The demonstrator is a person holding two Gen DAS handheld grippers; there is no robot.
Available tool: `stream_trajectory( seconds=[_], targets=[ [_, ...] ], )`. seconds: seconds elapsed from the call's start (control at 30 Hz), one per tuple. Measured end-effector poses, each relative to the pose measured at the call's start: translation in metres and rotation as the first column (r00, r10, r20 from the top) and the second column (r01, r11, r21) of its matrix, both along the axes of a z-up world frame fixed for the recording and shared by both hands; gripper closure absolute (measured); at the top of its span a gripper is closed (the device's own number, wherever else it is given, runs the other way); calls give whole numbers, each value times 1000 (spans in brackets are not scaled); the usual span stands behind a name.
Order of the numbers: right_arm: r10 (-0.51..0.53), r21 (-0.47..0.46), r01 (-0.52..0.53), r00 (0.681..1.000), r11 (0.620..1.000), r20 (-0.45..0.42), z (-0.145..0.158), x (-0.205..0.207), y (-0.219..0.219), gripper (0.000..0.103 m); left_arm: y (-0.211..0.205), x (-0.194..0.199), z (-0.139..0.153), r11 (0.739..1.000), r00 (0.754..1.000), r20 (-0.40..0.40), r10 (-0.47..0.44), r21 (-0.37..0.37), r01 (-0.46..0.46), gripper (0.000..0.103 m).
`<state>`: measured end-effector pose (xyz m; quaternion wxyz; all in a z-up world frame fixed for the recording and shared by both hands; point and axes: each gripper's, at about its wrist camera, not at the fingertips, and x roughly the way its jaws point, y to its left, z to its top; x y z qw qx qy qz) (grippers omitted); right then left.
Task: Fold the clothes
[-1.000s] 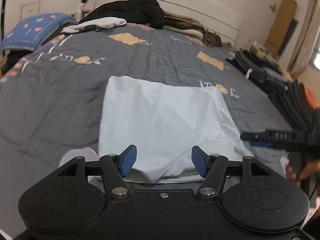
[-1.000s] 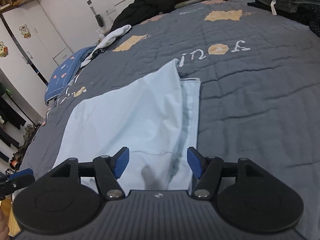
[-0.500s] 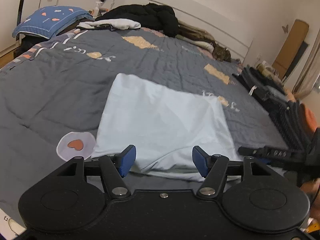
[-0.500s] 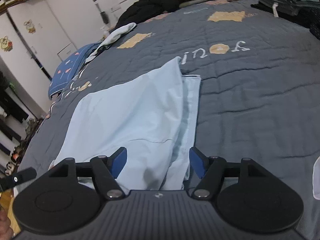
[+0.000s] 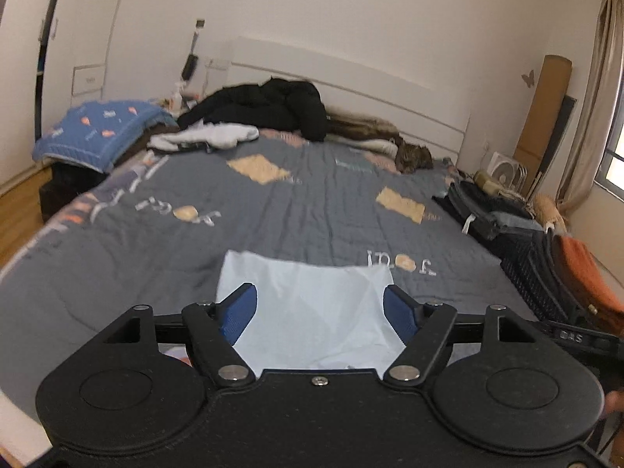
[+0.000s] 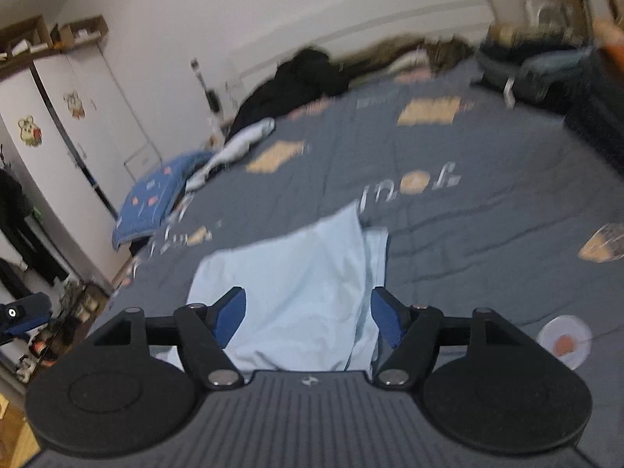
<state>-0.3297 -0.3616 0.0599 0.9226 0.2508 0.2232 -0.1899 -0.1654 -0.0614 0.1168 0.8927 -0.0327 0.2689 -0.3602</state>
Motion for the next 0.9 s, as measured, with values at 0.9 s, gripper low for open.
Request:
stream_trajectory(
  seconds=[0.9],
  targets=[
    [-2,1,2,1000,1000,-27,54,-98,89,28,53,-62,-22,998,999,-16,38,50,-37,21]
  ],
)
